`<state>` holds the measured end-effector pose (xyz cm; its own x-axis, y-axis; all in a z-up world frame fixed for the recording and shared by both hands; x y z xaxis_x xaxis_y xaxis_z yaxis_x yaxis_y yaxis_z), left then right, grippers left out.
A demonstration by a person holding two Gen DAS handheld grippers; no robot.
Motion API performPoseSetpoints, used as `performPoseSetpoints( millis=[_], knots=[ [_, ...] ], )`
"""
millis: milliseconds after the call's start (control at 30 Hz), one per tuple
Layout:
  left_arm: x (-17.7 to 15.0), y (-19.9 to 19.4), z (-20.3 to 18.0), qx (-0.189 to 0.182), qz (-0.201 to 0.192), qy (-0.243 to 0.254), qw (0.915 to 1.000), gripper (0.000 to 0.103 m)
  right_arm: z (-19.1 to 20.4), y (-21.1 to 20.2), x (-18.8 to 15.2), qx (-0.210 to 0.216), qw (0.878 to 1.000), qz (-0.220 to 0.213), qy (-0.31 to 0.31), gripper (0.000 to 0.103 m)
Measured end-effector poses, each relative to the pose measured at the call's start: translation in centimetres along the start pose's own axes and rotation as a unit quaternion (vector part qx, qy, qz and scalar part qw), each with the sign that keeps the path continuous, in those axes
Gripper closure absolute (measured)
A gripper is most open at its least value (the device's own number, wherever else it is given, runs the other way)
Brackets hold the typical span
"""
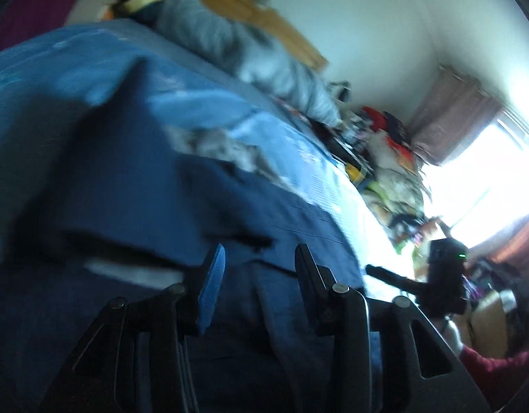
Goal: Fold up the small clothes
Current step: 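Grasp the jacket side with the right tool and fold it inward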
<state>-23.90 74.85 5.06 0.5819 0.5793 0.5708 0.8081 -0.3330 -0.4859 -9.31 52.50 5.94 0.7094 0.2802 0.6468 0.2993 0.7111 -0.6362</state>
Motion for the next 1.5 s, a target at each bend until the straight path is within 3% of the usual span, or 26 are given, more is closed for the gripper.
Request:
performPoseSetpoints(
  millis=[100,167,267,367,467,567,633,667,767,900,967,1000,1067,1133,1200,1267,1500],
  knots=[
    [0.7,-2.1,3.9,0.033,-0.023,-0.029,0.9987,0.060,4.6,2.9,2.3,0.005,0.996,0.007,-0.088,0.058],
    [1.3,-2.6,5.4,0.044,-0.037,-0.036,0.9977,0.059,7.6,5.2,3.0,-0.006,0.986,0.014,-0.163,0.060],
    [1.3,-2.3,8.0,0.049,-0.045,-0.066,0.9956,0.058,10.6,8.7,2.8,-0.026,0.965,0.036,-0.258,0.061],
    [0.3,-1.8,10.4,0.049,-0.048,-0.106,0.9920,0.058,11.5,12.1,1.5,-0.059,0.935,0.072,-0.342,0.062],
    [-0.6,-1.2,11.5,0.048,-0.048,-0.118,0.9906,0.058,11.2,14.2,0.9,-0.070,0.923,0.093,-0.365,0.061],
    [-0.4,-0.5,11.8,0.049,-0.047,-0.116,0.9910,0.055,10.7,15.3,0.7,-0.068,0.923,0.107,-0.363,0.061],
    [-0.4,-0.3,11.7,0.054,-0.043,-0.111,0.9915,0.054,10.1,15.6,0.8,-0.078,0.927,0.104,-0.351,0.077],
    [-0.4,-0.3,11.7,0.055,-0.042,-0.107,0.9919,0.053,9.7,15.2,1.1,-0.077,0.936,0.099,-0.330,0.100],
    [0.1,0.2,11.0,0.056,-0.042,-0.102,0.9923,0.052,8.3,11.4,3.2,-0.049,0.973,0.045,-0.221,0.103],
    [0.1,0.2,10.7,0.052,-0.042,-0.102,0.9925,0.050,3.9,4.3,3.7,-0.016,0.998,-0.027,-0.060,0.103],
    [-0.1,0.3,10.7,0.051,-0.041,-0.100,0.9928,0.049,0.9,2.1,1.9,-0.004,0.999,-0.034,0.009,0.100],
    [0.0,0.3,10.7,0.050,-0.042,-0.100,0.9929,0.049,-0.5,1.9,0.6,0.000,0.999,-0.016,0.029,0.100],
    [-0.1,0.1,10.5,0.049,-0.042,-0.099,0.9930,0.048,-2.2,1.2,-1.6,-0.023,0.999,0.010,0.030,0.097],
    [0.0,0.2,10.5,0.049,-0.043,-0.098,0.9930,0.048,-2.5,0.5,-2.3,-0.006,0.999,0.020,0.037,0.084],
    [0.0,0.3,10.5,0.050,-0.043,-0.098,0.9931,0.048,-2.6,0.2,-1.2,0.019,0.999,0.011,0.048,0.065],
    [0.0,0.3,10.6,0.050,-0.042,-0.098,0.9930,0.048,-3.3,0.7,0.4,0.045,0.996,0.001,0.077,0.059],
    [-0.1,0.4,10.5,0.052,-0.040,-0.099,0.9930,0.048,-4.5,6.2,1.1,0.044,0.990,0.085,0.102,0.061]
  ],
)
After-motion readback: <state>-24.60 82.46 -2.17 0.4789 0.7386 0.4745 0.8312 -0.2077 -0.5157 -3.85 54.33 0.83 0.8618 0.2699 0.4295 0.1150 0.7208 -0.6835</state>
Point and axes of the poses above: each gripper's, at about its wrist camera, not at the fingertips, and y roughly the way its jaws point, z to its left, x to its top, the point moved 9 cm from there along y, roughly the way its jaws point, and after that the axes turned 1 degree about -y, right-handed, at the moved point
